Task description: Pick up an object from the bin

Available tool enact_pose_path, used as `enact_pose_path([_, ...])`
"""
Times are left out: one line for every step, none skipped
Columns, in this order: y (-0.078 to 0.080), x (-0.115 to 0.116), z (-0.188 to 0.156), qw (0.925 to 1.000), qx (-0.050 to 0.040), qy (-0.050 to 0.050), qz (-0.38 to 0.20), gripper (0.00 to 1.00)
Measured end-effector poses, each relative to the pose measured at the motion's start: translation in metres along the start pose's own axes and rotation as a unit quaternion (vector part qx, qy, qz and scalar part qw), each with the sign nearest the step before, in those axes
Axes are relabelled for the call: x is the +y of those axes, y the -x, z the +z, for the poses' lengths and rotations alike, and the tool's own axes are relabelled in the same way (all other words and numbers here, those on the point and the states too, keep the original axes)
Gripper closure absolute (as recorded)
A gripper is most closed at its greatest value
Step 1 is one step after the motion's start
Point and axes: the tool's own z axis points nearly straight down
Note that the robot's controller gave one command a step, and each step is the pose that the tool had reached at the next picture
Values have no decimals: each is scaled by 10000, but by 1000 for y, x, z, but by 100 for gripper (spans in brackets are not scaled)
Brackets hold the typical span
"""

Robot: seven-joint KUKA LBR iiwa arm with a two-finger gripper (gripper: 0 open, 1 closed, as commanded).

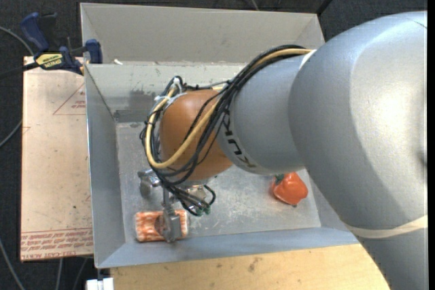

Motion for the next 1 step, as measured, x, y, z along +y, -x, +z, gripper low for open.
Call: enact_pose_path([9, 36, 2, 9988, 15, -1, -484, 100])
